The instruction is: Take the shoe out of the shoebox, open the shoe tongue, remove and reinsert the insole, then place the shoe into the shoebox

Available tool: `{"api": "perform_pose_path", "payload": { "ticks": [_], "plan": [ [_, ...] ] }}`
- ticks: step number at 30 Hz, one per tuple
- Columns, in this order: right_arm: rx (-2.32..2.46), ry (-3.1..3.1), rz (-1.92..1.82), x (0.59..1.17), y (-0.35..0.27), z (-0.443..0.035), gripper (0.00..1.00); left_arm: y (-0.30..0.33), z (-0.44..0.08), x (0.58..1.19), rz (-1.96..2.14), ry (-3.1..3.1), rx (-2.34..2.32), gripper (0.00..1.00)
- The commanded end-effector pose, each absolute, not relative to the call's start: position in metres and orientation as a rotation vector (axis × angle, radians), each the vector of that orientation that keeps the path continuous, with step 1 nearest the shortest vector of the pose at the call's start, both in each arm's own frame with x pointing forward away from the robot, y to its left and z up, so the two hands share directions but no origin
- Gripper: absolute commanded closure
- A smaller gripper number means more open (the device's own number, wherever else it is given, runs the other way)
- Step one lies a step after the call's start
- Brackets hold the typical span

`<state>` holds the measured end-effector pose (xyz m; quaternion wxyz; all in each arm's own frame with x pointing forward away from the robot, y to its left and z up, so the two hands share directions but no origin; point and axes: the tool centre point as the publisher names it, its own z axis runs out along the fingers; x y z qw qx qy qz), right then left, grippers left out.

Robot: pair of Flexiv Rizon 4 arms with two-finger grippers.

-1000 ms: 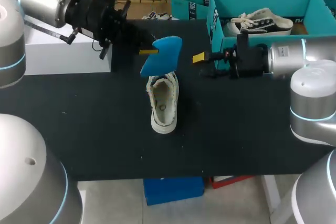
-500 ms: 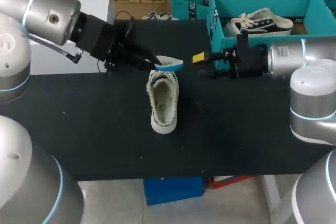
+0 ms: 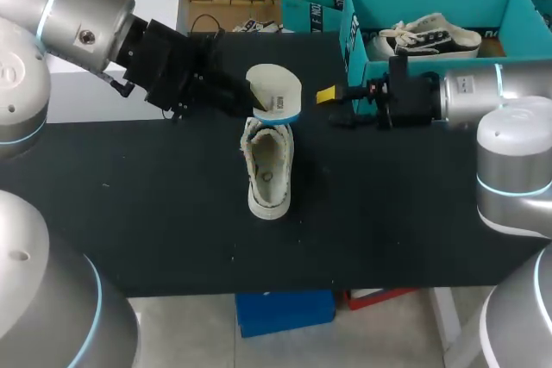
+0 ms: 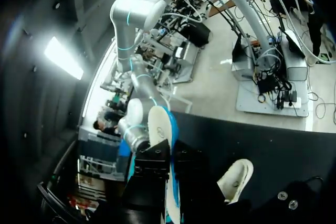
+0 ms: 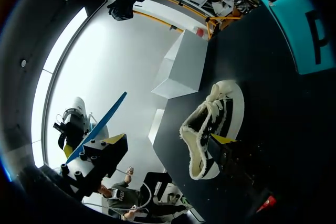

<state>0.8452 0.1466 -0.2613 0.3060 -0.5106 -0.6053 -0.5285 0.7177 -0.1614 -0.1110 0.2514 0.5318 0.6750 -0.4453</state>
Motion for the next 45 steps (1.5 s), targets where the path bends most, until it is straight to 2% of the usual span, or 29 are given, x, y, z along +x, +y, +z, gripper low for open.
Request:
{"api": "perform_pose_path", "payload": {
  "ticks": [1, 6, 20, 29, 45],
  "plan": [
    [-1.354, -1.601, -1.401, 0.846, 0.148, -0.262, 0.0, -0.161, -0.111, 0.717, -1.208, 1.834, 1.447, 1.0],
    [-1.354, -1.601, -1.401, 0.846, 0.148, -0.262, 0.0, -0.162, -0.119, 0.687, -1.049, 1.835, 1.443, 1.0],
    [-1.354, -1.601, -1.401, 0.846, 0.148, -0.262, 0.0, -0.129, -0.21, 0.657, -0.976, 1.58, 1.382, 1.0],
    [-1.354, -1.601, -1.401, 0.846, 0.148, -0.262, 0.0, -0.124, -0.253, 0.668, -0.907, 1.435, 1.427, 1.0],
    [-1.354, -1.601, -1.401, 0.846, 0.148, -0.262, 0.0, -0.137, -0.281, 0.725, -0.758, 1.359, 1.505, 1.0]
  ]
}}
